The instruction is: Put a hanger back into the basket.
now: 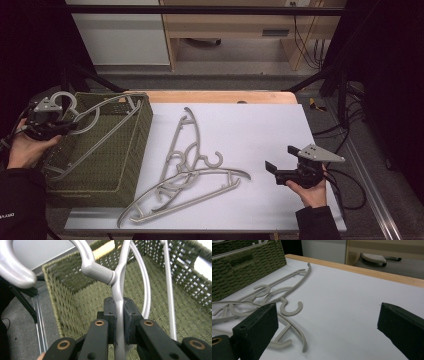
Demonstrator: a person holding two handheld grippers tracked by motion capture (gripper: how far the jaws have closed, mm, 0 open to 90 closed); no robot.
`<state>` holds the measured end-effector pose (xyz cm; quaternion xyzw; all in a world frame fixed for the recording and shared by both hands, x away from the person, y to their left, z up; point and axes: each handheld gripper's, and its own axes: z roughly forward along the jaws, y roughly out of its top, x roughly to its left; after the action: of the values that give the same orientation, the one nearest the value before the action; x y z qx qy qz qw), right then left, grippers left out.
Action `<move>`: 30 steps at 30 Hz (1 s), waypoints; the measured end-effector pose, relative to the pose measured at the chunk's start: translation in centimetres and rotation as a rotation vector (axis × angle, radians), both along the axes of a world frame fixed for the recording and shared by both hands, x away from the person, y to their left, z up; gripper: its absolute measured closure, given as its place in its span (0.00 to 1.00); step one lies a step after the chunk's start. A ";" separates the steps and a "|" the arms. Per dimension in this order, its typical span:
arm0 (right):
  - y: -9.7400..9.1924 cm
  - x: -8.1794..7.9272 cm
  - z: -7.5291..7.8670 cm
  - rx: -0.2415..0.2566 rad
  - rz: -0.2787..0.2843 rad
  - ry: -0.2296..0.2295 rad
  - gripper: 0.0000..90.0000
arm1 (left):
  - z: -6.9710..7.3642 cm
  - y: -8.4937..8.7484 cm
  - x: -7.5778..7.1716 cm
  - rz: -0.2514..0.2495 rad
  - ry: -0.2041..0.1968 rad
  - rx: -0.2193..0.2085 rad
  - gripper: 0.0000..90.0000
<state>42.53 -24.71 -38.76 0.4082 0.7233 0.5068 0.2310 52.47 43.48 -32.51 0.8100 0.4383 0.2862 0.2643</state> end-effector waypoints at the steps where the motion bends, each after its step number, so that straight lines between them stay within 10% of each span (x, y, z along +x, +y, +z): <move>1: 0.0 0.0 0.0 -0.002 0.000 0.002 0.04 | -0.2 0.1 -0.1 0.004 0.000 0.013 0.92; 9: 0.1 0.0 -0.1 -0.007 -0.001 0.005 0.04 | -0.7 1.6 -0.8 0.039 -0.009 -0.042 0.91; 19: 0.1 0.0 0.0 -0.003 0.002 0.004 0.04 | -2.9 0.2 0.0 0.057 0.043 0.010 0.91; 30: 0.2 -0.1 0.1 -0.001 0.004 -0.002 0.04 | -4.4 -0.3 0.0 0.101 0.092 -0.025 0.85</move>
<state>42.44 -24.50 -38.67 0.4061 0.7241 0.5073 0.2310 52.48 43.18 -36.92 0.7957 0.4938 0.2564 0.2393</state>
